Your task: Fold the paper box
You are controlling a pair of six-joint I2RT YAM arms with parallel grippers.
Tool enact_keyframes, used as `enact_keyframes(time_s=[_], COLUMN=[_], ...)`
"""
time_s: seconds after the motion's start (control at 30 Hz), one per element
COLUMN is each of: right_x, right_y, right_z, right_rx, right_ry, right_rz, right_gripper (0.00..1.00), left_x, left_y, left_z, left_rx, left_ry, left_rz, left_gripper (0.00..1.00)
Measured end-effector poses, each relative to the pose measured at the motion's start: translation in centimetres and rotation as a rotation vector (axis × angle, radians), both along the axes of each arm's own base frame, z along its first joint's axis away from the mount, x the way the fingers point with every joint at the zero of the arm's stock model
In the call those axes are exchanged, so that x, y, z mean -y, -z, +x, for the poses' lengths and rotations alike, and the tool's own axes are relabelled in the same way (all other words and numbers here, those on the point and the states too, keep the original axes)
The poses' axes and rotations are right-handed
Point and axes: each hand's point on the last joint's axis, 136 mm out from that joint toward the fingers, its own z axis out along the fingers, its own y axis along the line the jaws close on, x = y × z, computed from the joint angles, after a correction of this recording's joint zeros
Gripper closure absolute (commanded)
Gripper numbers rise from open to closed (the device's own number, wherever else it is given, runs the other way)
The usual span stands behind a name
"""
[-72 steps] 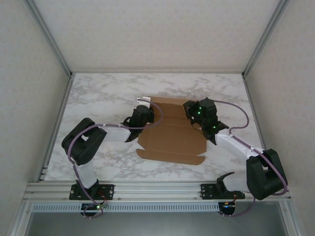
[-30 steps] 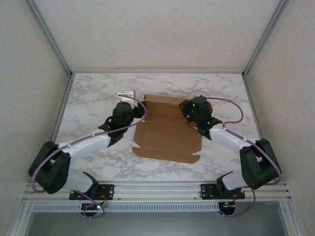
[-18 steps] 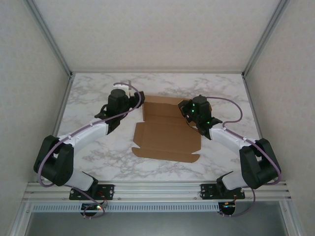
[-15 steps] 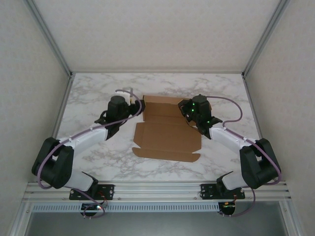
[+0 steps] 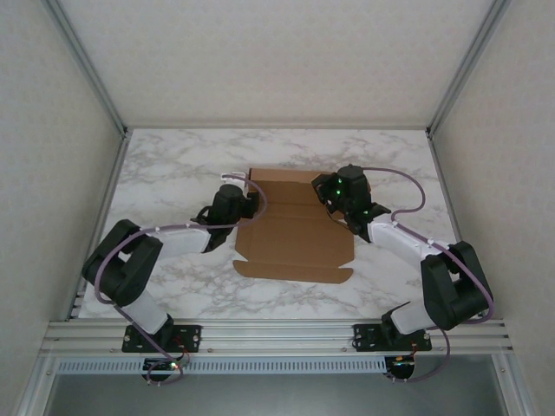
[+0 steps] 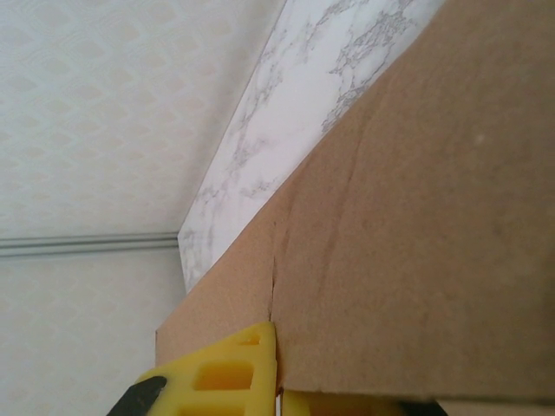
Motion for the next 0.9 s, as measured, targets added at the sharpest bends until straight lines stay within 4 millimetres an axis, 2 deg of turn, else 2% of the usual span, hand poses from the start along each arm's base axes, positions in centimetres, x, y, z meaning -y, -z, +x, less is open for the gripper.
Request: enact_keyframes(time_s=[0.23,0.33,0.37,0.63,0.7,0.83,0.9], right_x=[-0.1,-0.3,-0.4,-1.3,-1.4,-1.2,-0.9], right_y=[-0.4,-0.4,-0.4,-0.3,-0.3,0.3,0.7], right_z=[0.1,0.2,0.2,0.5,0.4,0.2,0.0], right_rx=[-0.005,-0.009,-0.012,-0.018,-0.017,-0.031,-0.041], right_ry=[0.004,0.005,0.004,0.007,0.004,-0.009,-0.018], right_rz=[0.017,0.023,0.026,0.037,0.036,-0.005,-0.039], right_gripper=[0.95,0.95,0.95,0.93,0.86,0.54,0.43], left_x=[0.9,1.4,1.6,1.2,1.0,0.1,-0.5], left_y=[-0.1,0.0,-0.1,-0.1,-0.1,-0.1,0.0], left_z=[1.2,1.7,1.8,2.9,2.9,2.9,2.9], left_rx=[0.052,0.066,0.070,0.089,0.090,0.095,0.097], left_ry=[-0.024,-0.035,-0.041,-0.140,-0.152,-0.199,-0.223], left_rz=[0.028,0.044,0.046,0.064,0.062,0.067,0.075], left_gripper=[0.65,0.87,0.92,1.00,1.00,1.00,1.00])
